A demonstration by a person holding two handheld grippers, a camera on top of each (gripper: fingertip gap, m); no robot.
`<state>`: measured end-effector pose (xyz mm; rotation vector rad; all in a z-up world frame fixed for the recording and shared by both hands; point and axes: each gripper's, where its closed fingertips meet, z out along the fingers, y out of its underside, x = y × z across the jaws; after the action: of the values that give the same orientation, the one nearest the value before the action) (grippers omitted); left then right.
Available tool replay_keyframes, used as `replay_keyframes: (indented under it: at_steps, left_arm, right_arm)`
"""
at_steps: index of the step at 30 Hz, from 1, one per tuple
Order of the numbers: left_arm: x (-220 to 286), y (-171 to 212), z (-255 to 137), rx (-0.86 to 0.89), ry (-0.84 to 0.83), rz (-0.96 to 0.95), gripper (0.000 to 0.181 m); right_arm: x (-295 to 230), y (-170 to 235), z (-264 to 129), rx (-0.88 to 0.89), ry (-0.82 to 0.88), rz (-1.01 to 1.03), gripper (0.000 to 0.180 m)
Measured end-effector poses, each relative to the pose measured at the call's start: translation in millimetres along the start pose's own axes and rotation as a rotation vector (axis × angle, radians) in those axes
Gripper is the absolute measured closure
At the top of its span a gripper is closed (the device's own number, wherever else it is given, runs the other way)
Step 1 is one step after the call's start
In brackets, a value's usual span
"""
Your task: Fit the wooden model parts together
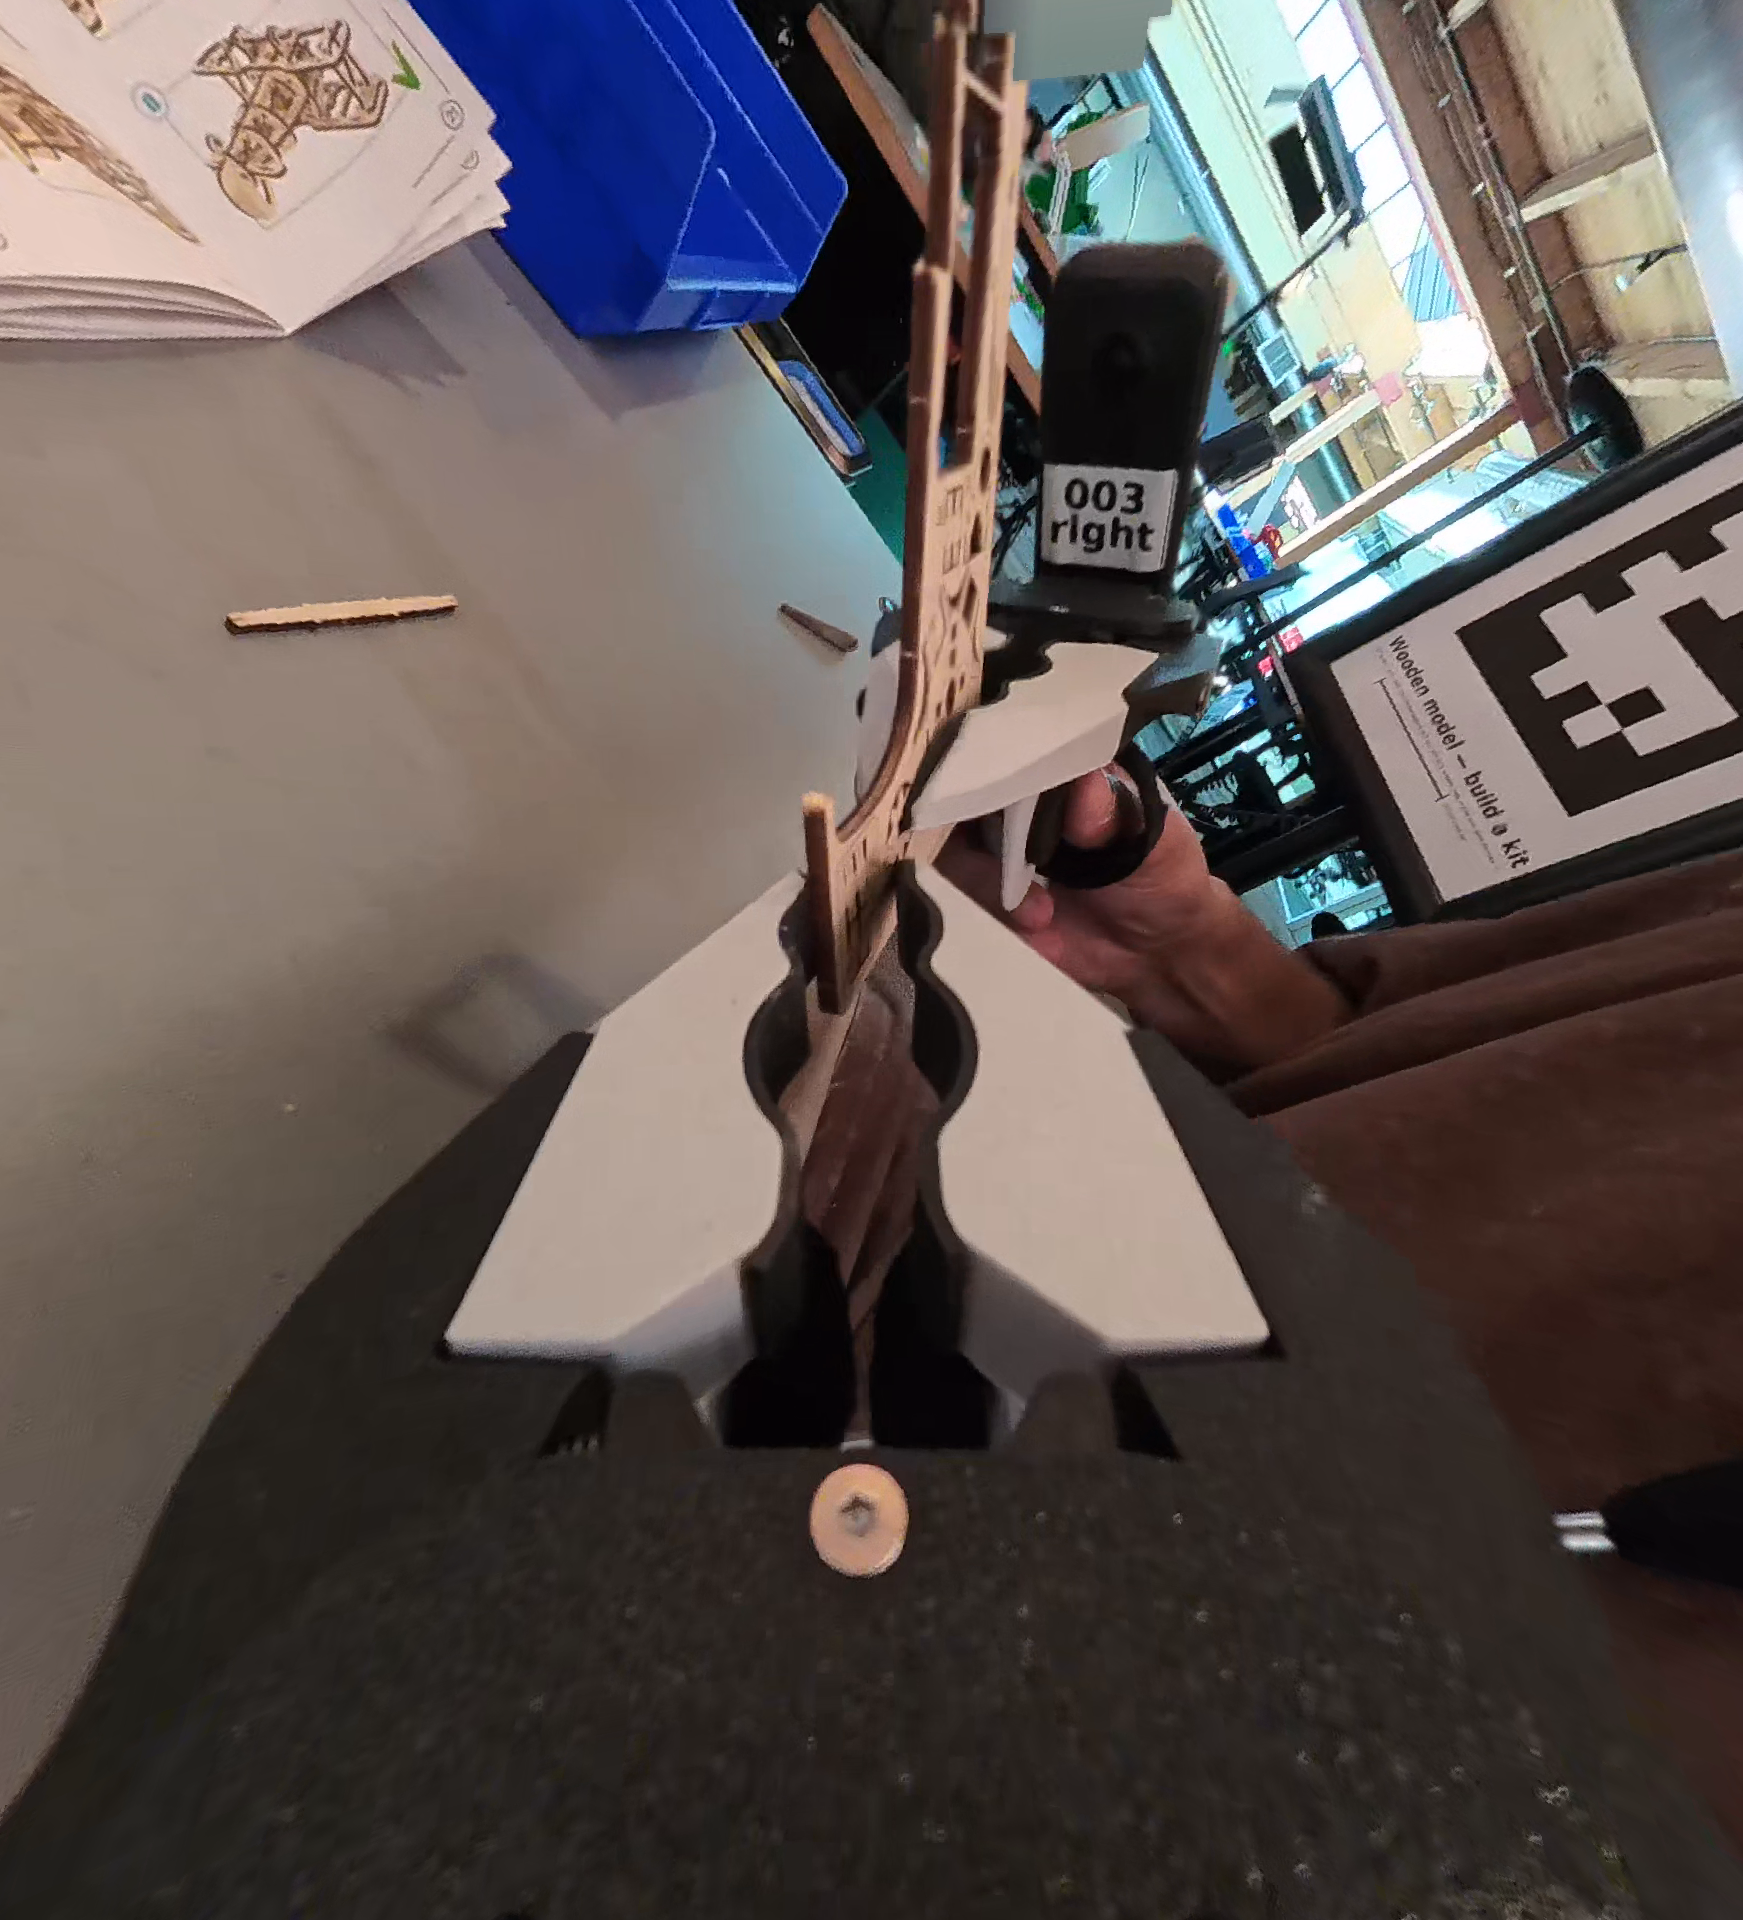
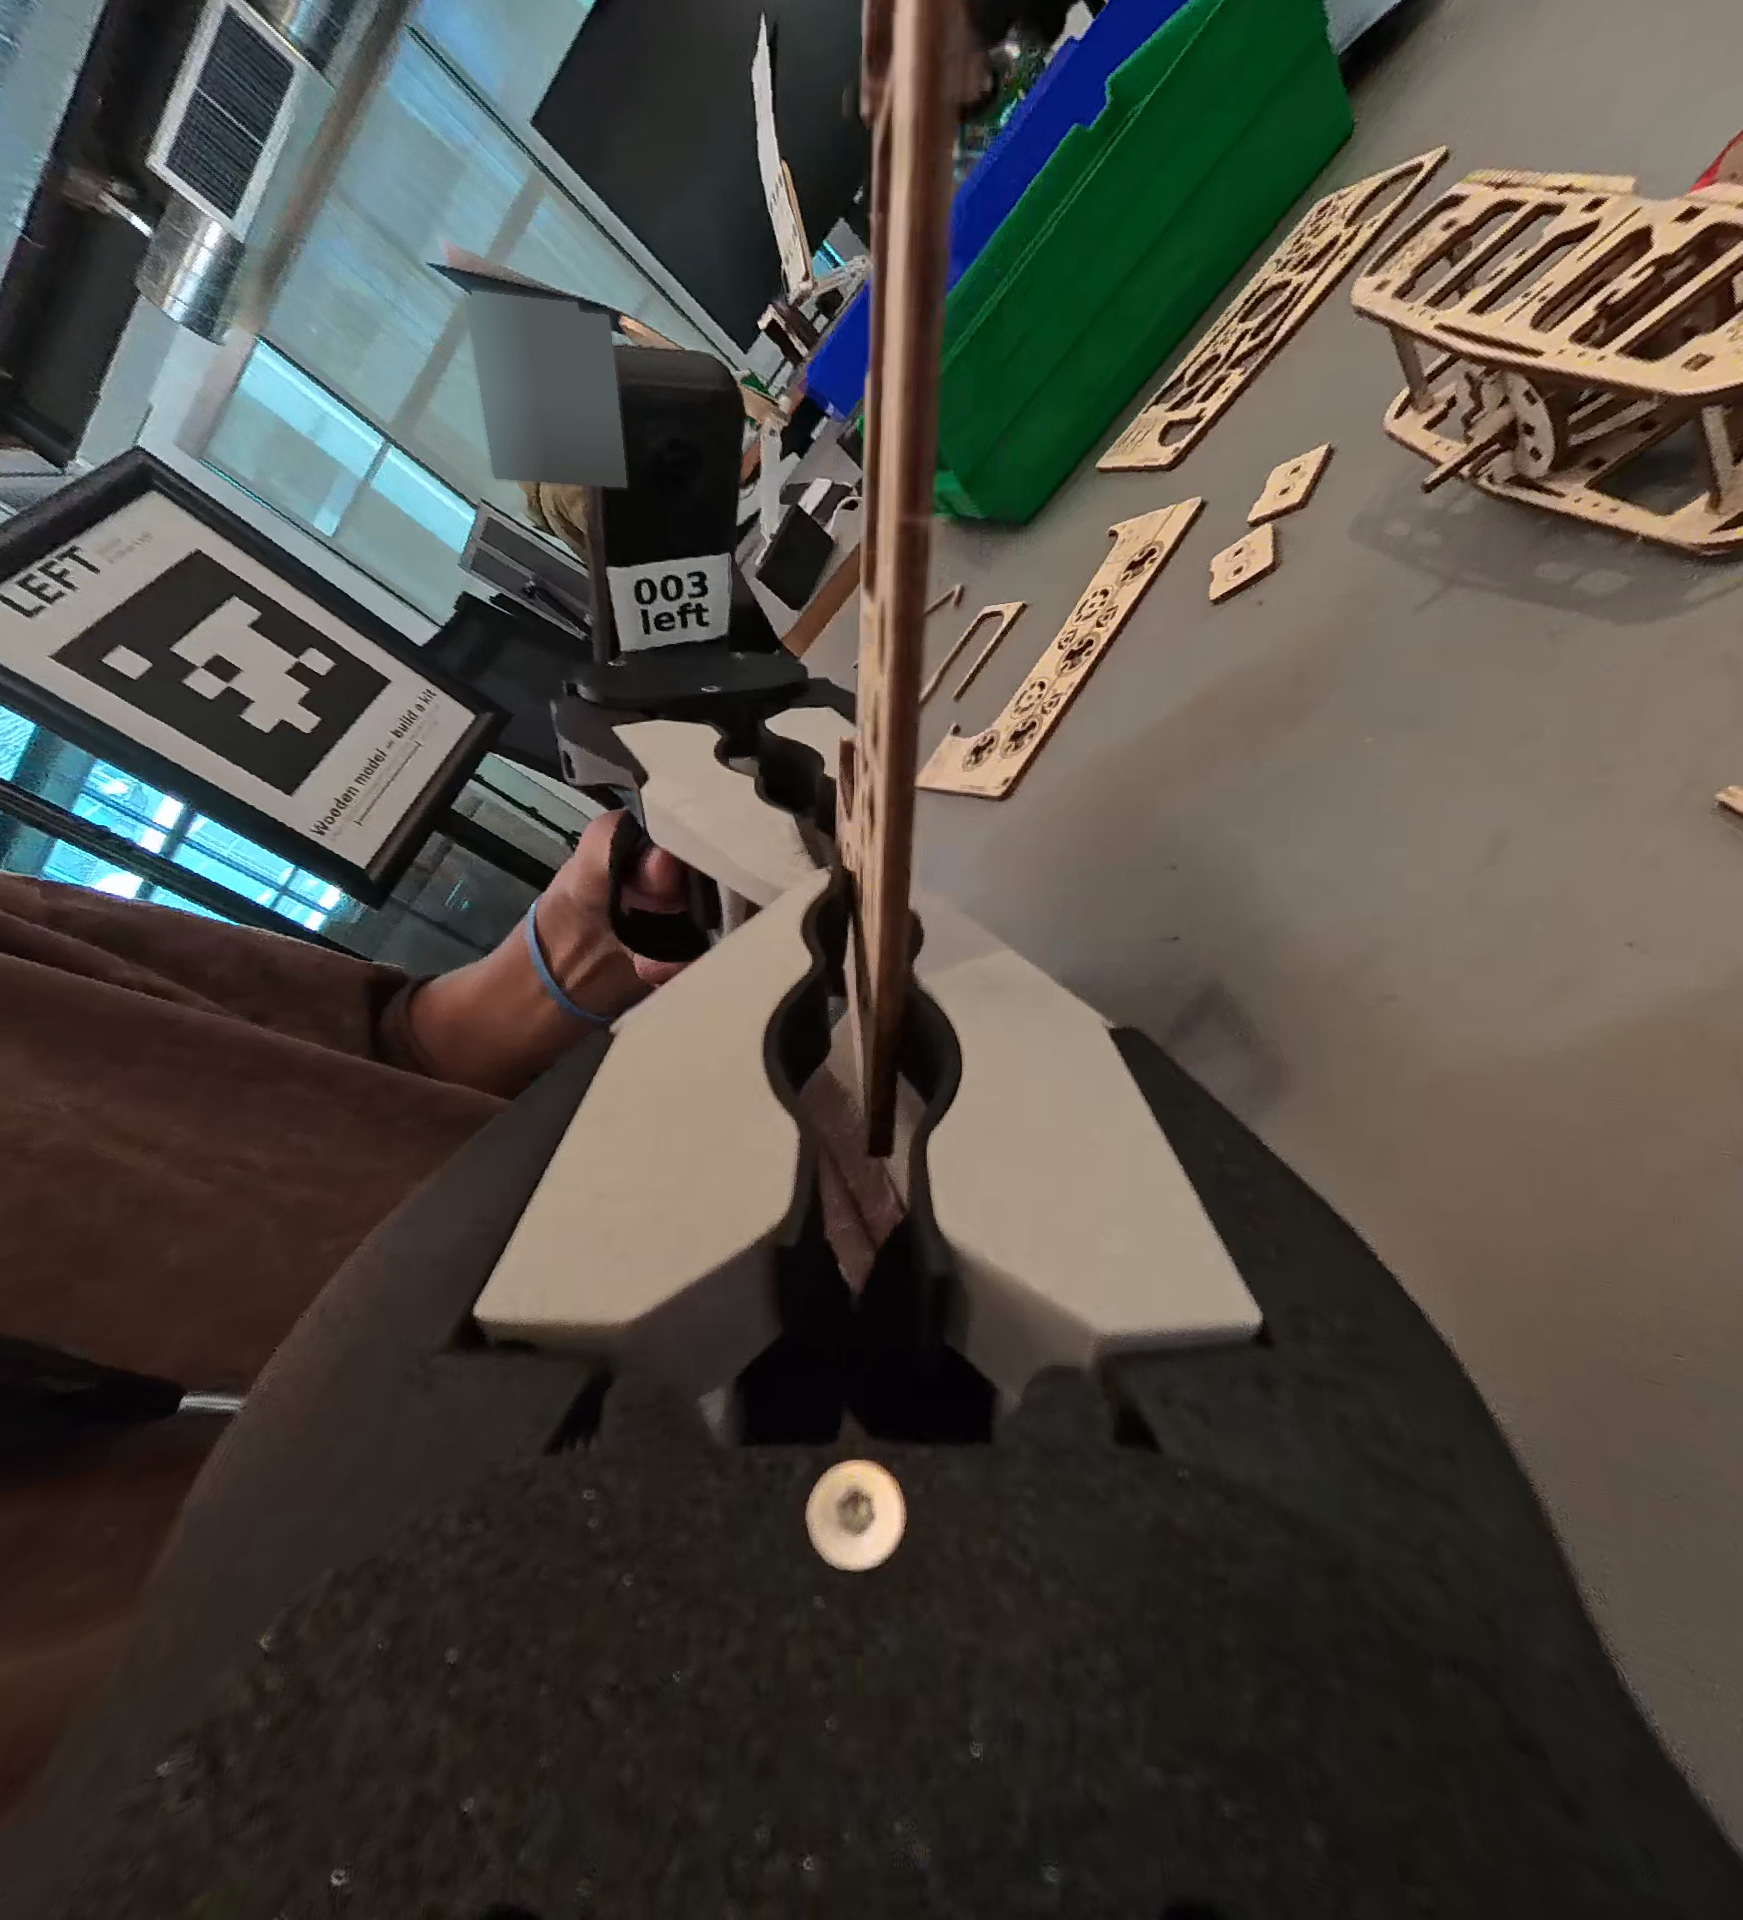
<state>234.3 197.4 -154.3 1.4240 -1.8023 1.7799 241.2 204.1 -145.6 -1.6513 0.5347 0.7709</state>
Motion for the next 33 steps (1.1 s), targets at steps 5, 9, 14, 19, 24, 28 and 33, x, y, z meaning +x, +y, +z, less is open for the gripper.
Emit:
replay_keyframes:
  at_steps: [5,9,14,19,24,28,33]
  left_arm:
    - [5,3,-2,-0.026,0.001,0.044,0.18]
    - [0,4,2,-0.017,-0.027,0.044,0.179]
    - [-4,4,4,-0.005,-0.026,0.033,0.179]
    - [-16,10,6,-0.021,-0.049,0.05,0.178]
    - [-59,30,26,-0.064,-0.055,-0.092,0.178]
    - [-66,29,28,-0.074,-0.099,-0.075,0.177]
    - [-72,33,30,-0.091,-0.168,-0.045,0.176]
  right_arm:
    - [10,4,2,-0.021,0.046,-0.029,0.159]
    - [16,4,0,-0.04,0.117,-0.103,0.156]
    - [20,4,-1,-0.055,0.174,-0.169,0.155]
    - [32,11,1,-0.072,0.212,-0.164,0.156]
    - [78,33,1,-0.128,0.272,-0.056,0.155]
    - [85,32,3,-0.144,0.27,-0.053,0.155]
    - [91,36,2,-0.166,0.334,-0.08,0.155]
